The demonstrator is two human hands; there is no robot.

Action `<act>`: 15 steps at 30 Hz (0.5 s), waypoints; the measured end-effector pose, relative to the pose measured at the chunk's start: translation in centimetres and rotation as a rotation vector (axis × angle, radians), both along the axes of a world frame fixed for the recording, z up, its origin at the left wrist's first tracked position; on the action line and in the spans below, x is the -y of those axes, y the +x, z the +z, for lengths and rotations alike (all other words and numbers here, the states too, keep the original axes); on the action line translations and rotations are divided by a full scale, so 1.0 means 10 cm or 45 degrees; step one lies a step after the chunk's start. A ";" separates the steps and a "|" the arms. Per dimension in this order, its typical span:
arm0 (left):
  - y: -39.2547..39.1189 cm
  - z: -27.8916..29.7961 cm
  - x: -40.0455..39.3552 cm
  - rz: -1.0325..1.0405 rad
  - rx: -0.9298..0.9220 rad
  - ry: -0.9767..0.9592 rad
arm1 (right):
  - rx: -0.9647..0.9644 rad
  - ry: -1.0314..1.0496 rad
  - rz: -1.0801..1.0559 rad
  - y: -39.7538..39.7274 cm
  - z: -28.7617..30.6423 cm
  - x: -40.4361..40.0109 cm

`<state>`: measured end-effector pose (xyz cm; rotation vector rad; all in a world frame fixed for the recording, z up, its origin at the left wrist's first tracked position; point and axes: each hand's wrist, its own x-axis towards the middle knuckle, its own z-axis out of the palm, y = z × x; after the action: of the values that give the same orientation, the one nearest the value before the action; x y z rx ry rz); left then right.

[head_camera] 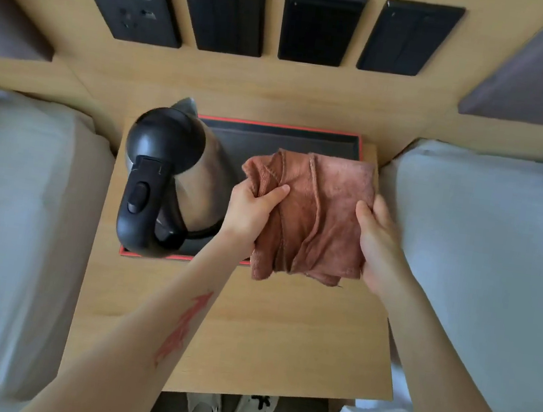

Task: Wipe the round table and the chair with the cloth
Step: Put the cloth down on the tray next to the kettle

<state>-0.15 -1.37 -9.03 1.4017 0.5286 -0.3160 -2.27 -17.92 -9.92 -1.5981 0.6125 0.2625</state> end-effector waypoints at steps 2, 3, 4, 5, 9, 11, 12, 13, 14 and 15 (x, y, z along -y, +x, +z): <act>0.09 -0.19 0.02 -0.028 0.010 0.077 | -0.050 -0.069 0.036 0.11 -0.20 0.02; 0.14 -0.26 0.03 -0.043 0.020 0.115 | -0.073 -0.105 0.049 0.16 -0.29 0.03; 0.19 -0.34 0.03 -0.055 0.025 0.160 | -0.080 -0.130 0.067 0.22 -0.36 0.03; 0.24 -0.40 0.04 -0.074 0.033 0.206 | -0.071 -0.153 0.089 0.28 -0.41 0.02; 0.42 -0.56 0.07 -0.148 0.013 0.352 | -0.079 -0.396 0.206 0.43 -0.55 0.00; 0.47 -0.63 0.07 -0.208 0.009 0.453 | -0.055 -0.560 0.254 0.46 -0.55 -0.01; 0.49 -0.65 0.08 -0.262 0.010 0.540 | -0.052 -0.649 0.281 0.46 -0.54 -0.02; 0.51 -0.66 0.08 -0.321 0.012 0.637 | -0.059 -0.755 0.312 0.46 -0.54 -0.03; 0.51 -0.68 0.08 -0.385 0.013 0.736 | -0.064 -0.870 0.358 0.45 -0.53 -0.04; 0.51 -0.68 0.08 -0.470 0.018 0.835 | -0.065 -0.990 0.402 0.44 -0.53 -0.04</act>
<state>4.94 -2.20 -15.83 2.1450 0.3689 -0.4516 2.11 -17.51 -15.20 -2.4518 0.5249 0.3192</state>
